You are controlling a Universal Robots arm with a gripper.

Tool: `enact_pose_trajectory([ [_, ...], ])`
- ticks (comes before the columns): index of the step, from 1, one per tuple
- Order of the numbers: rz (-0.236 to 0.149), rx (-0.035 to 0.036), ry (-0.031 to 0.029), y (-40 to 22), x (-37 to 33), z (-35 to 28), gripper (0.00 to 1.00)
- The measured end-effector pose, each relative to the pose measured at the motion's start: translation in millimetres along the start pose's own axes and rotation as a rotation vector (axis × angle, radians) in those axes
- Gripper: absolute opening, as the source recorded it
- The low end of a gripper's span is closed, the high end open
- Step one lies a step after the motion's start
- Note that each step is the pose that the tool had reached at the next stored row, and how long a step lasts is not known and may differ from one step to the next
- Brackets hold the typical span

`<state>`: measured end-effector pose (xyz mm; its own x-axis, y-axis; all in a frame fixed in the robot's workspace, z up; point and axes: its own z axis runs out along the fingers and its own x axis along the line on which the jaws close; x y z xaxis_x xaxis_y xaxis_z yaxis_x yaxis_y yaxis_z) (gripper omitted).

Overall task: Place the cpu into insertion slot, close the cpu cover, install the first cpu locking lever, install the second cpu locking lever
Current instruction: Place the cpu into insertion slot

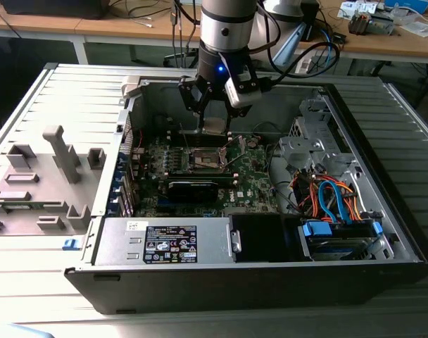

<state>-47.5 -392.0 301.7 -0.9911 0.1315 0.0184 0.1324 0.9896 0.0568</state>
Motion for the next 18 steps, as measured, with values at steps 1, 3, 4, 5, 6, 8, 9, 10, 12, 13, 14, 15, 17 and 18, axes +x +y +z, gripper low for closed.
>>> enact_pose_trajectory([
  [1,0.001,-0.0001,0.0000,0.0,0.0,0.0,0.55],
  [3,0.002,0.0000,-0.0001,0.0,0.0,0.0,0.55],
  [4,0.003,0.0000,-0.0001,0.0,0.0,0.0,0.55],
  [5,0.004,-0.0001,-0.0002,0.0,0.0,0.0,0.55],
  [6,0.004,-0.0001,-0.0002,0.0,0.0,0.0,0.55],
  [8,0.006,-0.0001,-0.0003,0.0,0.0,0.0,0.55],
  [9,0.007,-0.0001,-0.0004,0.0,0.0,0.0,0.55],
  [10,0.008,-0.0001,-0.0004,0.0,0.0,0.0,0.55],
  [12,0.009,-0.0001,-0.0005,0.0,0.0,0.0,0.55],
  [13,0.011,-0.0002,-0.0006,0.0,0.0,0.1,0.55],
  [14,0.011,-0.0002,-0.0006,0.0,0.0,0.1,0.55],
  [15,0.012,-0.0001,-0.0006,0.0,0.0,0.1,0.55],
  [17,0.013,-0.0002,-0.0008,0.0,0.0,0.1,0.55],
  [18,0.014,-0.0002,-0.0007,0.0,0.0,0.1,0.55],
])
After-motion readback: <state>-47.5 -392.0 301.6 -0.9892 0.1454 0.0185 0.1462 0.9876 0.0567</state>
